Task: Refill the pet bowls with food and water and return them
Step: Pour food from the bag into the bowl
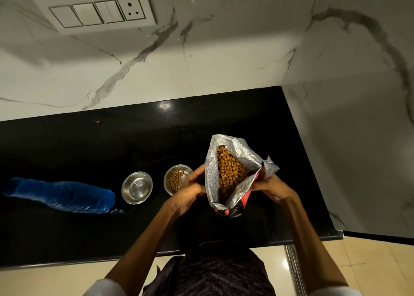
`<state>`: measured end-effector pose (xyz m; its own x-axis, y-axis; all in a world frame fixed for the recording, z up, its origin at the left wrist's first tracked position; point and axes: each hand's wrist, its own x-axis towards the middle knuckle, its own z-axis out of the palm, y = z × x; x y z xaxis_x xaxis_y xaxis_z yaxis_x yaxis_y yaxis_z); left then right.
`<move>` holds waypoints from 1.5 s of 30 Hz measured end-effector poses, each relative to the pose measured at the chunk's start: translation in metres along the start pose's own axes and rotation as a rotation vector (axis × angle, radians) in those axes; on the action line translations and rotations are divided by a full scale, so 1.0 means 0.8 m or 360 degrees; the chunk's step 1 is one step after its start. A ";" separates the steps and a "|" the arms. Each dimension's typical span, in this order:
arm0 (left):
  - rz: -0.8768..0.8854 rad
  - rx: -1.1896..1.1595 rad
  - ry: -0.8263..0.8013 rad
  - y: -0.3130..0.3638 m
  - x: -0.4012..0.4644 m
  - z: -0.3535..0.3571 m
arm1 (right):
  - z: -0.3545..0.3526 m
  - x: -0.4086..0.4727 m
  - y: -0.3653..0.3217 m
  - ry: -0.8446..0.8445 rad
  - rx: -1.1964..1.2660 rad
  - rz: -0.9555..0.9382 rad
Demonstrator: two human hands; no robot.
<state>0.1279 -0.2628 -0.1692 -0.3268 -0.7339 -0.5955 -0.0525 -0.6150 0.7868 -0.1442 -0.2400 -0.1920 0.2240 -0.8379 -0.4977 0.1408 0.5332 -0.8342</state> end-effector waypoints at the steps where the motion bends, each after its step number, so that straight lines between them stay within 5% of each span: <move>1: -0.0031 0.0017 0.0008 0.002 0.001 0.000 | -0.001 0.003 -0.001 -0.0008 -0.0018 0.0030; 8: -0.0222 0.0174 -0.0087 0.023 0.011 -0.001 | 0.009 0.011 -0.045 -0.0102 -0.0392 0.0234; 15: -0.0237 0.0221 -0.0150 0.028 0.019 0.003 | 0.033 0.002 -0.081 -0.0140 -0.0332 0.0203; 27: -0.0068 -0.0348 -0.0053 0.001 0.012 0.033 | 0.028 0.020 -0.063 0.0008 -0.0193 0.0251; 36: -0.0016 -0.0508 0.0288 -0.015 -0.013 0.056 | 0.044 0.038 -0.083 -0.0241 -0.0420 0.0316; 45: 0.0124 -0.0938 0.0347 -0.016 -0.028 0.068 | 0.073 0.046 -0.107 -0.0318 -0.0626 0.0348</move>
<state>0.0846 -0.2224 -0.1570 -0.1054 -0.7866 -0.6085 0.5124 -0.5673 0.6447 -0.0918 -0.3101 -0.1248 0.3936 -0.6518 -0.6483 -0.2965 0.5775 -0.7606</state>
